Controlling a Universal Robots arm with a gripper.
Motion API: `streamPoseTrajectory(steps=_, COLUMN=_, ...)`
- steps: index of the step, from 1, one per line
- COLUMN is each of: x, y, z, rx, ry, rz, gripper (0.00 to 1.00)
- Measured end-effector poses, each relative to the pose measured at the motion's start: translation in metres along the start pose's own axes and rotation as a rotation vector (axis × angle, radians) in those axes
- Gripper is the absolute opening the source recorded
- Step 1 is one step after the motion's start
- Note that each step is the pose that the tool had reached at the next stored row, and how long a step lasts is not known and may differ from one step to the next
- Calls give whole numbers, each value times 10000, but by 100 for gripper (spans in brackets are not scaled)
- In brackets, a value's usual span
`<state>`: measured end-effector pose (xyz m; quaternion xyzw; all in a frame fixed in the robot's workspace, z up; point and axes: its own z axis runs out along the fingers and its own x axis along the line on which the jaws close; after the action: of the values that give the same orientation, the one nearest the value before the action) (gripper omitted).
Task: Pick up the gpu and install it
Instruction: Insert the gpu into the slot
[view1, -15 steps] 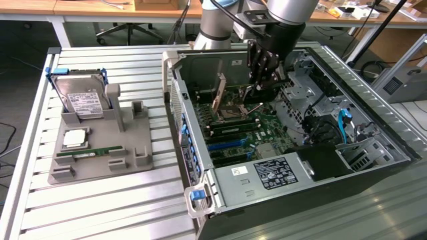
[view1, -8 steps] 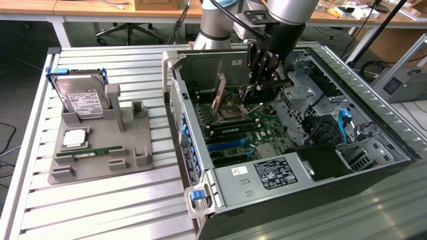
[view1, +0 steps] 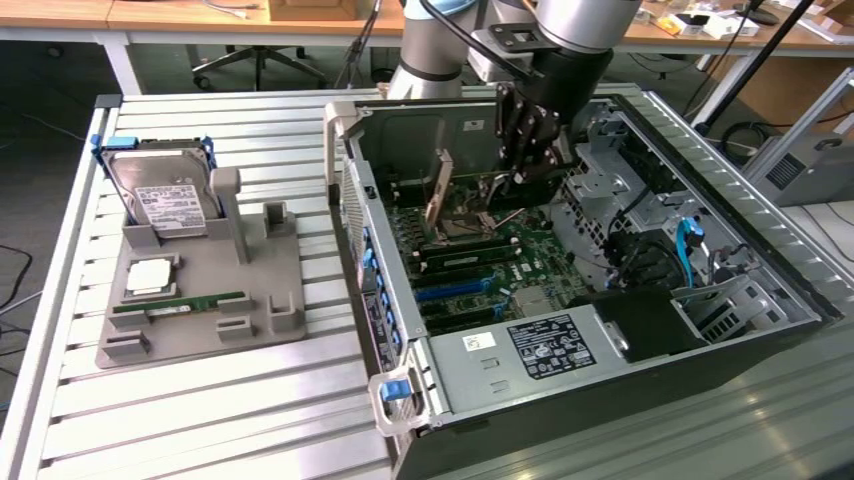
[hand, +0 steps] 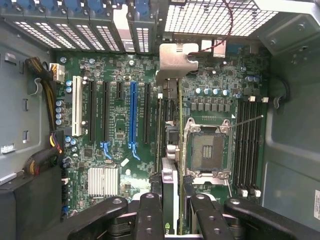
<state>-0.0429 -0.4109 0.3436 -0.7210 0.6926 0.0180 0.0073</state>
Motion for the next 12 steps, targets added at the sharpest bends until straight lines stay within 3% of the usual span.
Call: streamPoseTrajectory(steps=12, x=90, y=4, z=2, rx=0, ry=0, rz=0, gripper=27)
